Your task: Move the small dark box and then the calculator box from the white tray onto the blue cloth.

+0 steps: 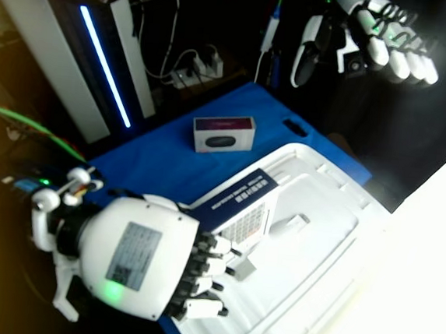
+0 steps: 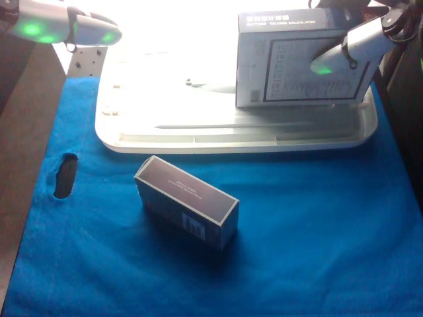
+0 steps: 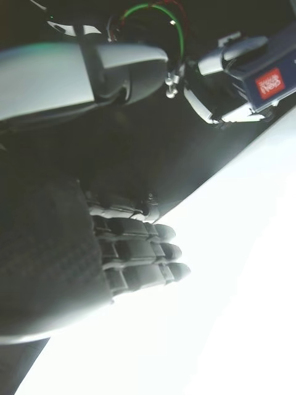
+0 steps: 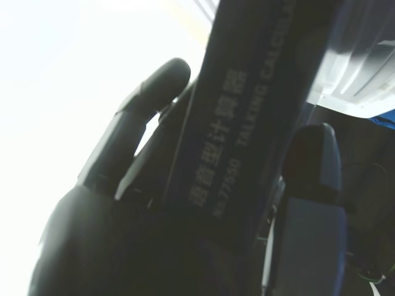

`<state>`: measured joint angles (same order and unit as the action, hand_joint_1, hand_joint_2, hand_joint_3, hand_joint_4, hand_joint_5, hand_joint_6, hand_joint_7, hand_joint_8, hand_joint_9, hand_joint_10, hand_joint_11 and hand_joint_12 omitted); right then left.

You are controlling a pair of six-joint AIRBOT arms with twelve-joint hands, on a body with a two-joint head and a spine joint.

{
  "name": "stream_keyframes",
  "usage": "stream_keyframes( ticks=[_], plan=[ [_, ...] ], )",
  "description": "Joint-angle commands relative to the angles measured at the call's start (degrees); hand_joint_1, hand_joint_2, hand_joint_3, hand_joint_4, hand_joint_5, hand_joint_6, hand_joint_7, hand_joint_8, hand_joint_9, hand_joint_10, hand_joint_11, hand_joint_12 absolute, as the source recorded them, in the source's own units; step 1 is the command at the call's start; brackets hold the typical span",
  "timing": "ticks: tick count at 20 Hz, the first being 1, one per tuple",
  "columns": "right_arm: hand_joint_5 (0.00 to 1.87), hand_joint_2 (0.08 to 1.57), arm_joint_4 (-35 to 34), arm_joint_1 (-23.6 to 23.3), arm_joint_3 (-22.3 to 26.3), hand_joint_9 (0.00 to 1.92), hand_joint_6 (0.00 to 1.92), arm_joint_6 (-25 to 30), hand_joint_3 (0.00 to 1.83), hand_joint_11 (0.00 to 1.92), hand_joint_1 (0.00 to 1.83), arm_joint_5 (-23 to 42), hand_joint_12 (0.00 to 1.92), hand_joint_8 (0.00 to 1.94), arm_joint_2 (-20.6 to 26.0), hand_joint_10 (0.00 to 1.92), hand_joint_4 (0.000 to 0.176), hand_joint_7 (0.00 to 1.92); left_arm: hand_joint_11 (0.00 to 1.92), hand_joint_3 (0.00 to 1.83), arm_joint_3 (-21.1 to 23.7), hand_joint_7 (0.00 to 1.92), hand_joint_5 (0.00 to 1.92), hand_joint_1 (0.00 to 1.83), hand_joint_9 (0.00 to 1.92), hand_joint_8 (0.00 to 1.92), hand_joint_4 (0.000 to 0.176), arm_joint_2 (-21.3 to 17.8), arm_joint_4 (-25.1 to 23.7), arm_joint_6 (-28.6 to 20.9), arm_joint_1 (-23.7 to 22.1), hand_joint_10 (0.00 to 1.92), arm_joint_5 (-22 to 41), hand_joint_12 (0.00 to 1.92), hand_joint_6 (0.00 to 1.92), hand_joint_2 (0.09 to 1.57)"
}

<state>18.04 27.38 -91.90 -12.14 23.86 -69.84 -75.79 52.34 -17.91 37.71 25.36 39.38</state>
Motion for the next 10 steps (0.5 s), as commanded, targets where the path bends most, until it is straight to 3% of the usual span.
stream_keyframes(
  ticks=[1, 3, 4, 7, 10],
  plan=[
    [1.18, 1.02, 1.4, -0.7, 0.1, 1.31, 0.57, 1.6, 0.00, 0.82, 1.27, 4.7, 1.28, 0.66, -0.2, 0.11, 0.000, 1.23, 0.02, 0.00, -0.3, 0.05, 0.00, 0.81, 0.00, 0.00, 0.092, 0.0, 1.9, -0.1, -0.3, 0.00, 5.8, 0.01, 0.00, 0.89],
    [1.14, 1.03, 5.5, -0.7, -0.2, 1.36, 0.60, 7.2, 0.00, 0.91, 1.27, 6.1, 1.31, 0.69, -0.1, 0.15, 0.000, 1.23, 0.02, 0.00, -0.4, 0.06, 0.00, 0.85, 0.01, 0.00, 0.070, 0.0, 1.2, 0.0, -0.2, 0.00, 4.3, 0.01, 0.00, 0.91],
    [1.15, 1.02, 5.6, -0.7, 0.0, 1.40, 0.57, 7.9, 0.00, 0.98, 1.28, 7.2, 1.31, 0.64, 0.3, 0.18, 0.000, 1.26, 0.03, 0.00, -0.4, 0.08, 0.00, 0.85, 0.03, 0.01, 0.086, 0.0, 1.1, 0.0, 0.0, 0.01, 3.8, 0.02, 0.00, 0.91],
    [1.17, 1.01, 5.9, -0.7, 2.5, 1.43, 0.52, 7.9, 0.00, 1.08, 1.29, 8.9, 1.22, 0.53, 3.0, 0.22, 0.000, 1.34, 0.04, 0.00, -0.7, 0.10, 0.00, 0.83, 0.02, 0.01, 0.097, -0.1, 2.1, 0.0, 0.9, 0.01, 3.7, 0.02, 0.00, 0.87],
    [1.16, 1.01, 6.8, -0.7, 4.5, 1.44, 0.53, 7.9, 0.00, 1.08, 1.29, 11.1, 1.25, 0.51, 4.5, 0.22, 0.000, 1.34, 0.05, 0.00, -0.6, 0.08, 0.00, 0.83, 0.03, 0.00, 0.079, -0.7, 4.7, 0.4, 3.1, 0.01, 4.5, 0.03, 0.00, 0.90]
  ],
)
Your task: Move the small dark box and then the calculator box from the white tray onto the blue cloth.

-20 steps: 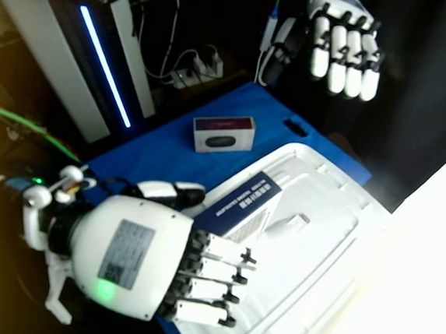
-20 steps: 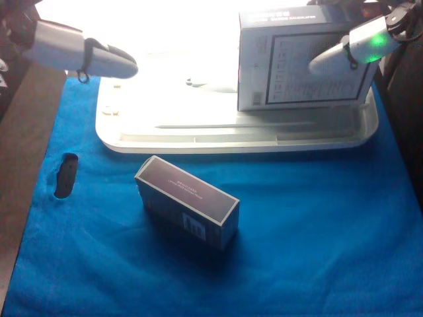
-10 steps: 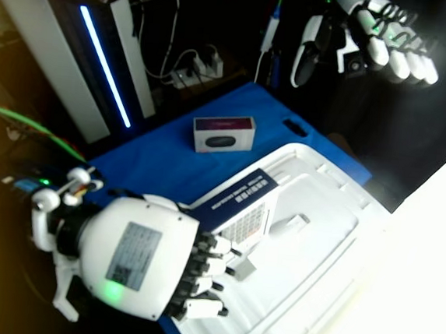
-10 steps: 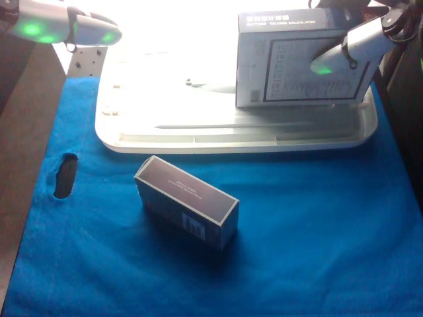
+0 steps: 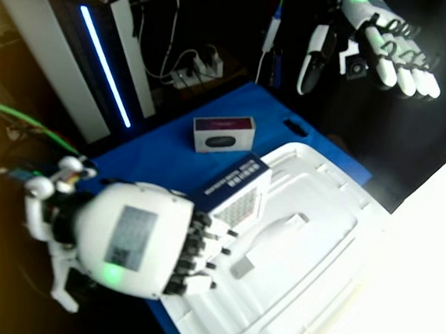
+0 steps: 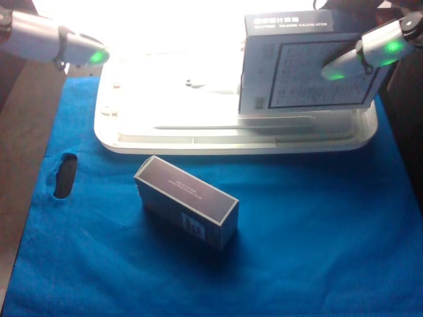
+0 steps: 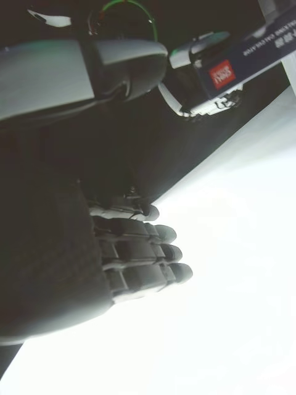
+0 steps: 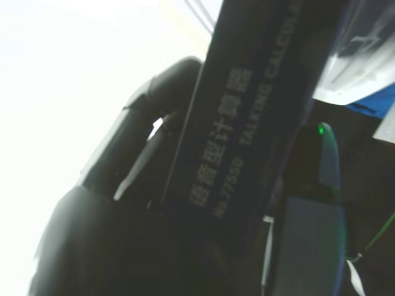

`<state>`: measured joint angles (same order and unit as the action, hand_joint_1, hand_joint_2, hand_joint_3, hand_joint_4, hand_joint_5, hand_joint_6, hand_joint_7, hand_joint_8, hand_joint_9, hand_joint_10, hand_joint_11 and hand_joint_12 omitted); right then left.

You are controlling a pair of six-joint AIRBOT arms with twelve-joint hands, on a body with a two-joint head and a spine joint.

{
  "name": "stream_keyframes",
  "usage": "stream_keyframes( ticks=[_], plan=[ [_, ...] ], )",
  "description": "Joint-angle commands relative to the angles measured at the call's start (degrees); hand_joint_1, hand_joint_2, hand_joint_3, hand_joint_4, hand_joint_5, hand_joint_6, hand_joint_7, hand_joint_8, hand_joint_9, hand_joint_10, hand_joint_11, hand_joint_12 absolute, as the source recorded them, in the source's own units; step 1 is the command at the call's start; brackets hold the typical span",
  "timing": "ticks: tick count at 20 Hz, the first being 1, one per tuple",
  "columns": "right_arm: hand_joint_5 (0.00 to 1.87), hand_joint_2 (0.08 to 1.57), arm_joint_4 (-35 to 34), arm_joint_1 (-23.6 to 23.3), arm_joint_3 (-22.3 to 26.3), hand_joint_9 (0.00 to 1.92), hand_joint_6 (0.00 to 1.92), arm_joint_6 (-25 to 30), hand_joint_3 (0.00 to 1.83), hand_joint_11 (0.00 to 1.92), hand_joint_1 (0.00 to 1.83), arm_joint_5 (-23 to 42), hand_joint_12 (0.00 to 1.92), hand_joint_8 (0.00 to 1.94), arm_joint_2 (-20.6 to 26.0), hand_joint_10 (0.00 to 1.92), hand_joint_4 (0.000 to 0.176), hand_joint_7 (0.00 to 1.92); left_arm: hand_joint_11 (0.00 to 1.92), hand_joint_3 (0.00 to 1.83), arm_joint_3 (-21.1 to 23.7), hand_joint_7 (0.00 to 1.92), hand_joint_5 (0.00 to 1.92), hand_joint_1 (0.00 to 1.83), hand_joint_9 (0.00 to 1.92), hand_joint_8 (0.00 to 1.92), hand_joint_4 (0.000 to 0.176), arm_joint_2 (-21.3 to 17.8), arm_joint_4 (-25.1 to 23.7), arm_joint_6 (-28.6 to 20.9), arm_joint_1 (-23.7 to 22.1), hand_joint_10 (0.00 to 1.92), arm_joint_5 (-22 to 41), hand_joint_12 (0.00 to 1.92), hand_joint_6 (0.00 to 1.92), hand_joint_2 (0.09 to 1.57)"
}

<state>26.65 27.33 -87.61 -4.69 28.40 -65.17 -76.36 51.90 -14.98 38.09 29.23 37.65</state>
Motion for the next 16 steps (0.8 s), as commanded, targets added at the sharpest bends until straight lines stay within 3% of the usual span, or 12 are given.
stream_keyframes(
  ticks=[1, 3, 6, 7, 8, 9, 11, 12, 13, 16],
  plan=[
    [1.13, 1.02, -1.8, -0.7, 0.6, 1.44, 0.59, 0.5, 0.00, 1.06, 1.29, 7.3, 1.32, 0.55, -0.1, 0.24, 0.000, 1.32, 0.06, 0.00, -0.1, 0.09, 0.00, 0.82, 0.03, 0.00, 0.073, -0.3, 3.4, 0.6, 0.2, 0.01, 7.1, 0.03, 0.00, 0.90],
    [1.02, 1.06, -1.7, -0.7, 1.9, 1.35, 0.75, 0.5, 0.00, 1.03, 1.28, 8.4, 1.31, 0.78, 1.2, 0.37, 0.000, 1.21, 0.04, 0.00, -0.1, 0.09, 0.00, 0.82, 0.03, 0.00, 0.065, -0.3, 6.5, 1.8, 2.3, 0.00, 8.5, 0.03, 0.00, 0.90],
    [1.14, 1.05, -1.3, -0.7, 4.7, 1.24, 0.57, 0.5, 0.00, 0.95, 1.27, 11.3, 1.30, 0.88, 3.8, 0.46, 0.000, 1.15, 0.05, 0.00, 0.0, 0.08, 0.00, 0.80, 0.04, 0.00, 0.037, -0.3, 8.3, 2.1, 4.1, 0.01, 9.4, 0.03, 0.00, 0.88],
    [1.17, 1.04, -0.7, -0.7, 5.5, 1.26, 0.49, 0.5, 0.00, 0.99, 1.28, 11.6, 1.31, 0.88, 4.6, 0.52, 0.000, 1.16, 0.05, 0.00, 0.0, 0.09, 0.00, 0.80, 0.05, 0.01, 0.043, -0.3, 8.6, 2.1, 4.4, 0.01, 9.3, 0.03, 0.00, 0.87],
    [1.18, 1.04, 0.1, -0.7, 6.1, 1.26, 0.43, 0.5, 0.00, 0.99, 1.29, 11.8, 1.34, 0.86, 5.3, 0.57, 0.000, 1.19, 0.05, 0.00, 0.0, 0.10, 0.00, 0.80, 0.04, 0.01, 0.074, -0.2, 8.9, 2.2, 4.7, 0.01, 9.3, 0.03, 0.00, 0.85],
    [1.11, 1.05, 1.0, -0.7, 6.8, 1.21, 0.73, 0.5, 0.00, 0.93, 1.25, 12.0, 1.31, 0.75, 6.4, 0.47, 0.000, 1.15, 0.04, 0.00, 0.0, 0.10, 0.00, 0.80, 0.03, 0.01, 0.083, -0.2, 9.3, 2.3, 5.1, 0.00, 9.4, 0.02, 0.00, 0.84],
    [1.13, 1.05, 2.0, -0.7, 8.2, 1.25, 0.60, 0.5, 0.00, 0.99, 1.27, 12.2, 1.35, 0.82, 7.9, 0.57, 0.000, 1.17, 0.04, 0.00, 0.0, 0.12, 0.00, 0.77, 0.04, 0.01, 0.091, 0.0, 9.8, 2.9, 5.5, 0.00, 9.4, 0.03, 0.00, 0.83],
    [1.09, 1.07, 2.6, -0.7, 9.0, 1.21, 0.56, 0.5, 0.00, 1.02, 1.28, 12.4, 1.39, 0.97, 8.8, 0.73, 0.000, 1.13, 0.07, 0.00, 0.0, 0.13, 0.00, 0.75, 0.05, 0.01, 0.084, 0.1, 9.9, 3.1, 5.5, 0.01, 9.3, 0.04, 0.00, 0.82],
    [1.07, 1.08, 2.8, -0.7, 9.5, 1.19, 0.56, 0.5, 0.00, 1.04, 1.28, 12.6, 1.49, 1.03, 9.5, 0.94, 0.000, 1.11, 0.05, 0.00, 0.0, 0.11, 0.00, 0.73, 0.03, 0.00, 0.103, 0.2, 9.9, 3.2, 5.5, 0.00, 9.1, 0.03, 0.00, 0.81],
    [1.05, 1.07, 3.6, -0.7, 10.9, 1.17, 0.63, 0.5, 0.00, 1.04, 1.28, 13.0, 1.41, 0.97, 11.4, 0.95, 0.000, 1.14, 0.03, 0.00, 0.0, 0.11, 0.00, 0.75, 0.02, 0.00, 0.114, 0.5, 10.1, 3.4, 5.6, 0.00, 8.6, 0.02, 0.00, 0.79]
  ],
)
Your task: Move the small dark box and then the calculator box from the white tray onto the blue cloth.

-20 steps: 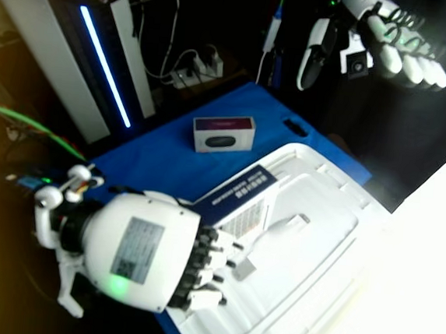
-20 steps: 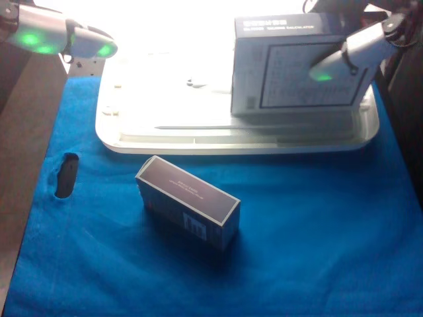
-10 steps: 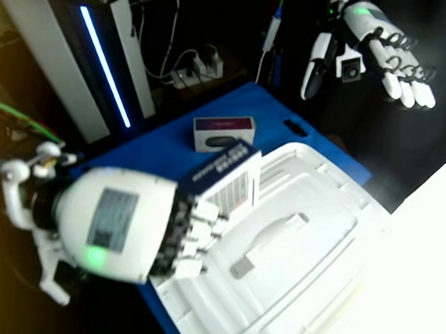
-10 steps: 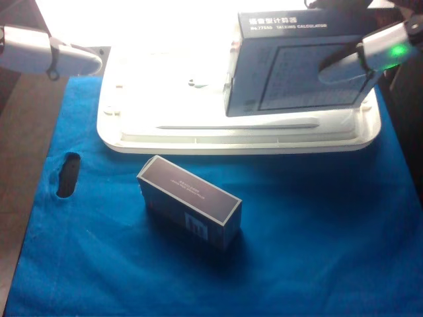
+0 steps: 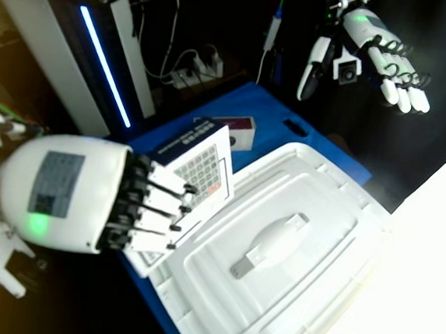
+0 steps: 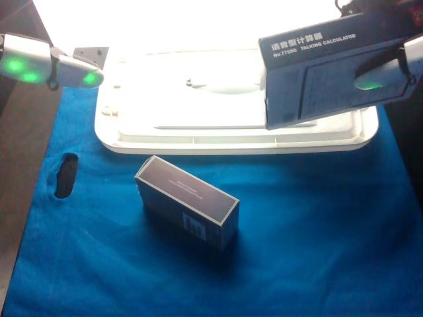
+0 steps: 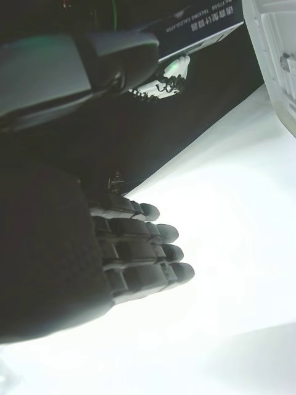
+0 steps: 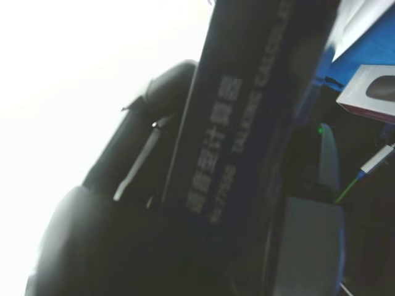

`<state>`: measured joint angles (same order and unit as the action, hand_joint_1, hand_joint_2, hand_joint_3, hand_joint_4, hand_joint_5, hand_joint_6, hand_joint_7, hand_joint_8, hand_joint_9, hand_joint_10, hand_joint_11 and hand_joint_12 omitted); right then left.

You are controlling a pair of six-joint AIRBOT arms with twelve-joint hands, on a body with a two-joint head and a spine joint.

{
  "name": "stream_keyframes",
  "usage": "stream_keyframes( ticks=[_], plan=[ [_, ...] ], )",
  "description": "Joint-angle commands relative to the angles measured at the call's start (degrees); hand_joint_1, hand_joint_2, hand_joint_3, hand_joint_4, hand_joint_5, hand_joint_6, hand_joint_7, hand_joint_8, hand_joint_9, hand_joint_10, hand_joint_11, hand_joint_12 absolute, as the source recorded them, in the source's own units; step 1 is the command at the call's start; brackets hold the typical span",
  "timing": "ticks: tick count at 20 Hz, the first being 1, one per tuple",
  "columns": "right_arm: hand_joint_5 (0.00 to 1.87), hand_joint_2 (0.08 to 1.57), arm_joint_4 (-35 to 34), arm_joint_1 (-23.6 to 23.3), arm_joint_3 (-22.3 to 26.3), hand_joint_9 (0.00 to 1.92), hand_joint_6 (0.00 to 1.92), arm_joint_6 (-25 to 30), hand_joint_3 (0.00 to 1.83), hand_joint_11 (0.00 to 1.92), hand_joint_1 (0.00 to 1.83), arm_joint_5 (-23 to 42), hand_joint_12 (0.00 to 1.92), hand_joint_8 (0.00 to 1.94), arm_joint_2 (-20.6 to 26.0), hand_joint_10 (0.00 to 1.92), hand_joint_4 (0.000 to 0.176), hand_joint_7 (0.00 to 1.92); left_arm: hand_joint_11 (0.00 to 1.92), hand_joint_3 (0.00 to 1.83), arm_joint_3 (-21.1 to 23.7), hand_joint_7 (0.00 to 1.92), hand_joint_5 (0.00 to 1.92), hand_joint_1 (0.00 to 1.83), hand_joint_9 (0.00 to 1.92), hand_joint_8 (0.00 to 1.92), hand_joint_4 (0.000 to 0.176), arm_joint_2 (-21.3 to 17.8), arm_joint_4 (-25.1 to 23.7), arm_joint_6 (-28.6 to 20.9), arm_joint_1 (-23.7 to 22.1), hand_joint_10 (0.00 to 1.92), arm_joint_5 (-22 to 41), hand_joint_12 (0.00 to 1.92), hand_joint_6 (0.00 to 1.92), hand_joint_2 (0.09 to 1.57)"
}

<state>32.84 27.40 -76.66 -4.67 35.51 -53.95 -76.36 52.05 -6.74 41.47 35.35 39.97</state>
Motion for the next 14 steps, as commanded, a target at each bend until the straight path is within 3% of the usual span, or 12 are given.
stream_keyframes(
  ticks=[1, 3, 5, 6, 7, 8, 9, 12, 14],
  plan=[
    [1.04, 1.09, -2.2, -0.8, 0.3, 1.19, 0.83, 0.4, 0.00, 1.07, 1.19, 6.0, 1.38, 0.64, 0.5, 0.87, 0.000, 1.18, 0.02, 0.00, 0.0, 0.11, 0.00, 0.75, 0.02, 0.00, 0.103, 0.4, 1.9, 0.2, -0.4, 0.00, 6.1, 0.02, 0.00, 0.81],
    [1.01, 1.11, -1.4, -0.8, 1.0, 1.24, 0.93, 0.4, 0.00, 1.11, 1.16, 6.7, 1.31, 0.34, 1.2, 0.83, 0.000, 1.30, 0.02, 0.00, 0.0, 0.11, 0.00, 0.77, 0.02, 0.00, 0.087, 0.6, 2.1, 0.5, -0.3, 0.00, 5.9, 0.02, 0.00, 0.81],
    [1.01, 1.10, -1.3, -0.8, 1.4, 1.24, 0.92, 0.6, 0.00, 1.10, 1.16, 8.6, 1.31, 0.25, 1.4, 0.84, 0.000, 1.34, 0.01, 0.00, 0.0, 0.12, 0.00, 0.78, 0.03, 0.01, 0.075, 0.7, 2.4, 0.6, -0.2, 0.00, 5.8, 0.02, 0.00, 0.81],
    [1.04, 1.06, -1.3, -0.8, 1.4, 1.24, 0.72, 0.9, 0.02, 1.07, 1.26, 9.5, 1.27, 0.70, 1.4, 0.80, 0.000, 1.23, 0.03, 0.00, 0.0, 0.13, 0.00, 0.78, 0.04, 0.01, 0.067, 0.7, 2.6, 0.6, -0.2, 0.01, 5.8, 0.02, 0.00, 0.81],
    [1.05, 1.06, -1.3, -0.8, 1.4, 1.24, 0.66, 1.0, 0.00, 1.06, 1.28, 10.2, 1.28, 0.84, 1.4, 0.79, 0.000, 1.19, 0.04, 0.00, 0.0, 0.13, 0.00, 0.78, 0.04, 0.01, 0.068, 0.7, 2.7, 0.6, 0.0, 0.01, 5.8, 0.03, 0.00, 0.82],
    [1.06, 1.06, -1.8, -0.8, 1.3, 1.24, 0.63, 1.0, 0.00, 1.05, 1.28, 11.2, 1.33, 0.89, 1.4, 0.84, 0.000, 1.17, 0.05, 0.00, 0.0, 0.13, 0.00, 0.78, 0.04, 0.01, 0.064, 0.7, 2.9, 0.6, 0.3, 0.01, 5.9, 0.03, 0.00, 0.82],
    [1.09, 1.05, -2.3, -0.8, 1.3, 1.23, 0.61, 1.0, 0.00, 1.07, 1.28, 12.5, 1.29, 0.87, 1.4, 0.82, 0.000, 1.18, 0.07, 0.00, 0.0, 0.13, 0.00, 0.80, 0.04, 0.01, 0.082, 0.8, 3.1, 0.6, 0.6, 0.01, 6.1, 0.04, 0.00, 0.82],
    [1.13, 1.05, -2.3, -0.8, 2.0, 1.23, 0.60, 1.0, 0.00, 1.07, 1.27, 14.5, 1.28, 0.84, 1.4, 0.78, 0.000, 1.17, 0.06, 0.00, 0.0, 0.13, 0.00, 0.81, 0.03, 0.00, 0.095, 0.8, 3.4, 0.6, 1.1, 0.00, 6.3, 0.04, 0.00, 0.82],
    [1.15, 1.04, -1.9, -0.8, 2.9, 1.26, 0.54, 1.0, 0.00, 1.09, 1.28, 15.5, 1.26, 0.84, 1.4, 0.79, 0.000, 1.19, 0.04, 0.00, 0.0, 0.12, 0.00, 0.80, 0.02, 0.00, 0.087, 0.8, 3.5, 0.6, 1.2, 0.00, 6.3, 0.03, 0.00, 0.82]
  ],
)
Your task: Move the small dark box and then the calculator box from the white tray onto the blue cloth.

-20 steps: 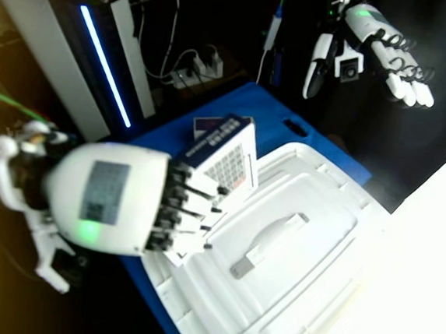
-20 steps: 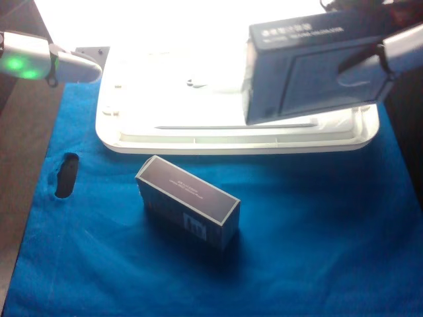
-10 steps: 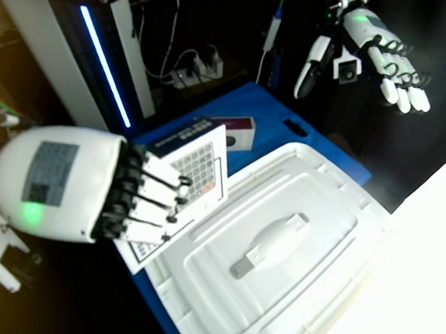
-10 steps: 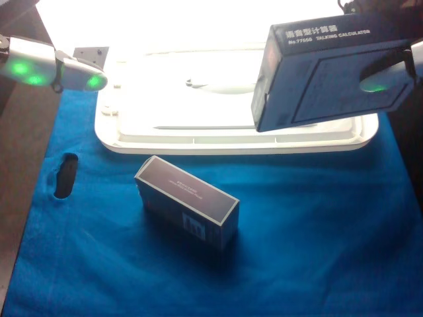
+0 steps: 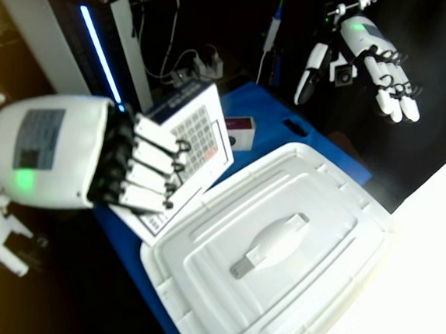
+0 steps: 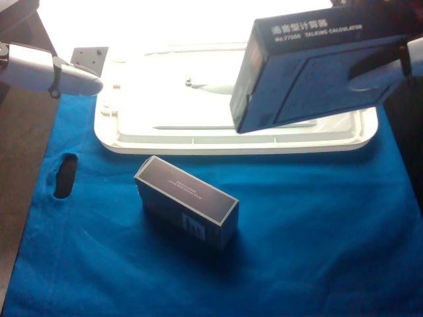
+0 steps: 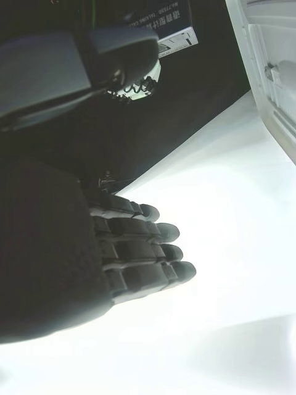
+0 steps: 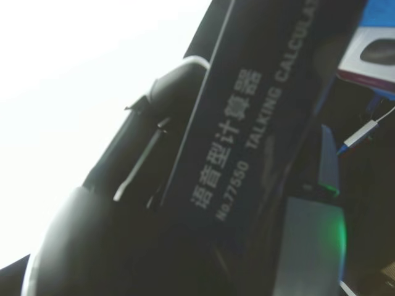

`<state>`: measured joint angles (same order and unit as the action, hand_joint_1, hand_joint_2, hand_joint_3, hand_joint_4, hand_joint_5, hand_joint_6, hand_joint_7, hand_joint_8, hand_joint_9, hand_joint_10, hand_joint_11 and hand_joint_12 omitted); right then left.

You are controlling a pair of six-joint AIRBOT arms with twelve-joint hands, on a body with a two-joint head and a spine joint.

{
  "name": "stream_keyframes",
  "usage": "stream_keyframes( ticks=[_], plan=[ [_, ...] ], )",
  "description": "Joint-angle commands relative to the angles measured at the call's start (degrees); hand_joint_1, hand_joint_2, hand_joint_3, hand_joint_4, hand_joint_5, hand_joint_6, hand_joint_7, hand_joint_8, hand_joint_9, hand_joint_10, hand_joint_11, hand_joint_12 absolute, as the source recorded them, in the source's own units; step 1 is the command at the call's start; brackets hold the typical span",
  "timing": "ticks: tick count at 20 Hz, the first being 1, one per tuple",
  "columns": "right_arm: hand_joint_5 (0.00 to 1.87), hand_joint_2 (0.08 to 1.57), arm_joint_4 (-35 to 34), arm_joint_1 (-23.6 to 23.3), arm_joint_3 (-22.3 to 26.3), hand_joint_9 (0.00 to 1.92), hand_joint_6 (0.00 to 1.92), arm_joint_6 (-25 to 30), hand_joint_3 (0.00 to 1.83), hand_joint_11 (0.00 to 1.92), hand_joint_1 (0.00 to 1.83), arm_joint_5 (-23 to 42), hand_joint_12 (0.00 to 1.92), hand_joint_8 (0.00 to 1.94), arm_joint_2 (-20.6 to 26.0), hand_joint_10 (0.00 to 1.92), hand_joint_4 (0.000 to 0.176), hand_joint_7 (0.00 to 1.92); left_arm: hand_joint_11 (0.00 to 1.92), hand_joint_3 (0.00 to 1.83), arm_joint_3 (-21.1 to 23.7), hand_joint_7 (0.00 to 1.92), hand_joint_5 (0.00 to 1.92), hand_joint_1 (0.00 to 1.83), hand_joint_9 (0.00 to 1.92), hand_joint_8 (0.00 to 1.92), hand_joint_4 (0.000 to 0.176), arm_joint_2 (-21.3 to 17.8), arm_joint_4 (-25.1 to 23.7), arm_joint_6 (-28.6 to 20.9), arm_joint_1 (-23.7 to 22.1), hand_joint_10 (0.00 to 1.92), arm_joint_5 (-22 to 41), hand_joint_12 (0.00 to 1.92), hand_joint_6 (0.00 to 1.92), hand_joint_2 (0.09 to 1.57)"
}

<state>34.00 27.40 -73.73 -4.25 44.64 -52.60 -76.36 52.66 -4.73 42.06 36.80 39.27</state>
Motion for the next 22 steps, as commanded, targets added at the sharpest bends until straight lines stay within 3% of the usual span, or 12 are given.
stream_keyframes(
  ticks=[1, 2, 4, 5, 8, 9, 11, 12, 13, 18, 21, 22],
  plan=[
    [1.12, 1.05, -2.7, -0.8, 0.4, 1.30, 0.54, 0.6, 0.00, 1.15, 1.28, 6.7, 1.34, 0.87, 0.2, 0.88, 0.000, 1.19, 0.04, 0.00, 0.0, 0.11, 0.00, 0.80, 0.01, 0.00, 0.084, 0.2, 1.5, 0.0, -0.1, 0.00, 7.0, 0.03, 0.00, 0.82],
    [1.12, 1.06, -2.2, -0.8, 1.0, 1.32, 0.70, 0.6, 0.00, 1.17, 1.20, 7.3, 1.36, 0.63, 0.5, 0.93, 0.000, 1.25, 0.03, 0.00, 0.0, 0.11, 0.00, 0.79, 0.00, 0.00, 0.080, 0.2, 1.7, 0.0, 0.0, 0.00, 7.1, 0.03, 0.00, 0.82],
    [1.09, 1.07, -1.2, -0.8, 2.4, 1.30, 0.79, 0.6, 0.00, 1.17, 1.17, 8.1, 1.45, 0.43, 1.4, 1.03, 0.000, 1.34, 0.03, 0.00, 0.0, 0.11, 0.00, 0.79, 0.01, 0.00, 0.071, 0.2, 1.8, 0.0, 0.2, 0.00, 7.1, 0.03, 0.00, 0.83],
    [1.05, 1.07, -0.7, -0.8, 3.1, 1.27, 0.68, 0.6, 0.00, 1.14, 1.26, 8.1, 1.44, 0.83, 1.8, 1.03, 0.000, 1.19, 0.02, 0.00, 0.0, 0.11, 0.00, 0.79, 0.01, 0.00, 0.071, 0.2, 1.9, 0.0, 0.3, 0.00, 7.1, 0.03, 0.00, 0.83],
    [1.03, 1.08, 0.6, -0.8, 4.6, 1.22, 0.69, 0.6, 0.00, 1.11, 1.28, 8.2, 1.34, 0.97, 2.9, 0.87, 0.000, 1.13, 0.01, 0.00, 0.0, 0.11, 0.00, 0.78, 0.01, 0.00, 0.070, 0.2, 2.1, 0.0, 0.5, 0.00, 7.1, 0.02, 0.00, 0.82],
    [1.06, 1.07, 1.0, -0.7, 5.1, 1.27, 0.80, 0.6, 0.00, 1.17, 1.19, 8.2, 1.43, 0.74, 3.3, 0.95, 0.000, 1.19, 0.01, 0.00, 0.0, 0.11, 0.00, 0.79, 0.01, 0.00, 0.084, 0.2, 2.1, 0.0, 0.5, 0.00, 7.1, 0.02, 0.00, 0.82],
    [1.07, 1.08, 1.6, -0.2, 6.2, 1.34, 0.83, 0.6, 0.00, 1.22, 1.17, 8.2, 1.42, 0.44, 4.0, 0.94, 0.000, 1.35, 0.00, 0.00, 0.1, 0.11, 0.00, 0.77, 0.00, 0.00, 0.084, 0.1, 2.3, -0.1, 0.7, 0.00, 7.1, 0.00, 0.00, 0.83],
    [1.09, 1.06, 1.8, 0.4, 6.6, 1.31, 0.61, 0.6, 0.00, 1.18, 1.26, 8.2, 1.42, 0.79, 4.2, 0.90, 0.000, 1.22, 0.00, 0.00, 0.1, 0.11, 0.00, 0.77, 0.00, 0.00, 0.080, 0.1, 2.4, -0.1, 0.9, 0.00, 7.1, 0.00, 0.00, 0.83],
    [1.09, 1.06, 1.8, 1.0, 6.8, 1.28, 0.56, 0.6, 0.00, 1.14, 1.28, 8.2, 1.45, 0.90, 4.2, 0.91, 0.000, 1.18, 0.00, 0.00, 0.1, 0.11, 0.00, 0.78, 0.00, 0.00, 0.081, 0.1, 2.6, -0.1, 1.1, 0.00, 7.2, 0.00, 0.00, 0.83],
    [1.13, 1.05, 1.8, 3.0, 6.9, 1.33, 0.48, 0.6, 0.00, 1.18, 1.29, 8.2, 1.27, 0.88, 3.5, 0.76, 0.000, 1.20, 0.04, 0.00, 0.2, 0.11, 0.00, 0.77, 0.02, 0.00, 0.077, 0.1, 3.3, -0.1, 1.6, 0.00, 7.6, 0.02, 0.00, 0.82],
    [1.18, 1.05, 1.6, 4.2, 6.7, 1.32, 0.35, 0.6, 0.00, 1.19, 1.29, 8.2, 1.36, 0.94, 2.7, 0.88, 0.000, 1.17, 0.03, 0.00, 0.3, 0.11, 0.00, 0.76, 0.02, 0.00, 0.069, 0.1, 3.6, -0.1, 1.9, 0.00, 7.8, 0.01, 0.00, 0.83],
    [1.23, 1.02, 1.6, 4.6, 6.6, 1.30, 0.34, 0.6, 0.00, 1.18, 1.30, 8.2, 1.26, 0.77, 2.2, 0.74, 0.000, 1.24, 0.02, 0.00, 0.4, 0.11, 0.00, 0.76, 0.01, 0.00, 0.071, 0.1, 3.7, -0.1, 2.0, 0.00, 7.9, 0.01, 0.00, 0.84]
  ],
)
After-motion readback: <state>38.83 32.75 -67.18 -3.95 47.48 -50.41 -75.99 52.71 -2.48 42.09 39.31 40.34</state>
